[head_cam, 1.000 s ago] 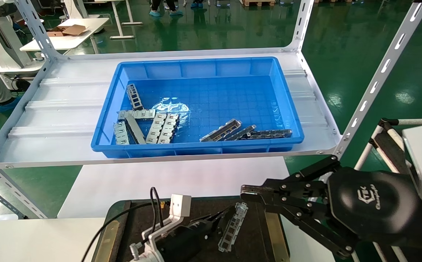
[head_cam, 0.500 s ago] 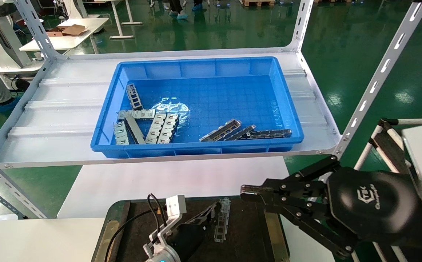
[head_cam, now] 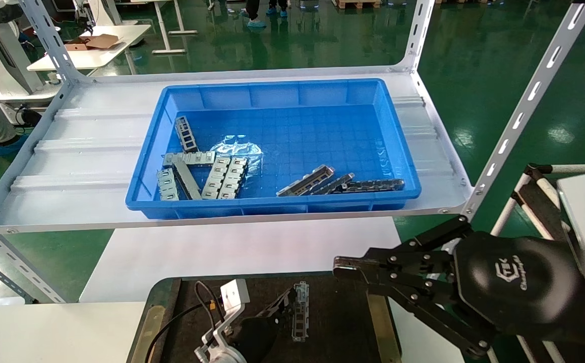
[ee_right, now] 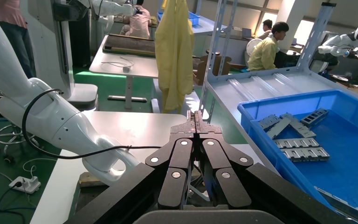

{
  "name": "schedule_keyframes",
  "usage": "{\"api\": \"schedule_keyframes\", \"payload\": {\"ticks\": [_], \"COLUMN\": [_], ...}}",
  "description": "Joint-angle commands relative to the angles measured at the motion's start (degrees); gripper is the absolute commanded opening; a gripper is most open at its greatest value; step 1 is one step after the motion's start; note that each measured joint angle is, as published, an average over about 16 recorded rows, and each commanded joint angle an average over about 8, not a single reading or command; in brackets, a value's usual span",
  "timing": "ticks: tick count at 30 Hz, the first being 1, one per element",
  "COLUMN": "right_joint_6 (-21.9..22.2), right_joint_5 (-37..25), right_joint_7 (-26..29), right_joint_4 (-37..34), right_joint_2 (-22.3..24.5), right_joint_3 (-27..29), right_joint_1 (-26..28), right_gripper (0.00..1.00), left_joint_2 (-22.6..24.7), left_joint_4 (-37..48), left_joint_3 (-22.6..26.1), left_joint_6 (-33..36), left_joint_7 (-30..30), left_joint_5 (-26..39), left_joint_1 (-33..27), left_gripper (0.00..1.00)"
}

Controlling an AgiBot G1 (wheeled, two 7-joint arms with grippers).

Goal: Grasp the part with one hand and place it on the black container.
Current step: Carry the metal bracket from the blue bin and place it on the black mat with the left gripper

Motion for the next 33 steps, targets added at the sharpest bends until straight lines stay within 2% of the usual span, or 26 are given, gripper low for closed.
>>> {"api": "schedule_keyframes", "payload": {"ticks": [1, 14, 15, 16, 17, 18, 23, 24, 25, 33], "right_joint_6": [0.00, 0.02, 0.02, 0.02, 0.03, 0.03, 0.03, 0.04, 0.04, 0.05], "right_joint_5": [0.00, 0.03, 0.04, 0.04, 0.04, 0.04, 0.05, 0.06, 0.06, 0.08], "right_joint_7": [0.00, -0.02, -0.03, -0.03, -0.03, -0.03, -0.04, -0.04, -0.04, -0.06], "right_joint_4": [0.00, 0.00, 0.00, 0.00, 0.00, 0.00, 0.00, 0.00, 0.00, 0.00], "right_joint_2": [0.00, 0.02, 0.02, 0.02, 0.02, 0.03, 0.03, 0.03, 0.04, 0.05], "right_joint_3": [-0.01, -0.05, -0.05, -0.06, -0.06, -0.06, -0.08, -0.08, -0.09, -0.11], "right_joint_1": [0.00, 0.01, 0.01, 0.01, 0.01, 0.01, 0.02, 0.02, 0.02, 0.02], "right_gripper": [0.00, 0.00, 0.00, 0.00, 0.06, 0.17, 0.79, 0.91, 0.98, 1.00], "left_joint_2": [0.01, 0.18, 0.19, 0.20, 0.20, 0.21, 0.22, 0.21, 0.21, 0.11], "left_joint_4": [-0.13, 1.47, 1.61, 1.73, 1.84, 1.94, 2.39, 2.47, 2.54, 2.28], "left_joint_3": [0.31, 1.57, 1.69, 1.81, 1.94, 2.08, 2.75, 2.88, 2.98, 3.27], "left_joint_6": [-0.79, -3.15, -3.29, -3.39, -3.49, -3.57, -3.89, -3.96, -4.03, -3.92], "left_joint_7": [-0.14, -1.35, -1.50, -1.65, -1.81, -1.98, -2.94, -3.15, -3.34, -4.90], "left_joint_5": [-0.40, -1.16, -1.17, -1.18, -1.19, -1.20, -1.27, -1.27, -1.27, -1.05], "left_joint_1": [0.08, -0.08, -0.16, -0.23, -0.30, -0.37, -0.58, -0.61, -0.64, -0.87], "left_gripper": [0.00, 0.00, 0.02, 0.11, 0.23, 0.36, 0.96, 1.00, 1.00, 1.00]}}
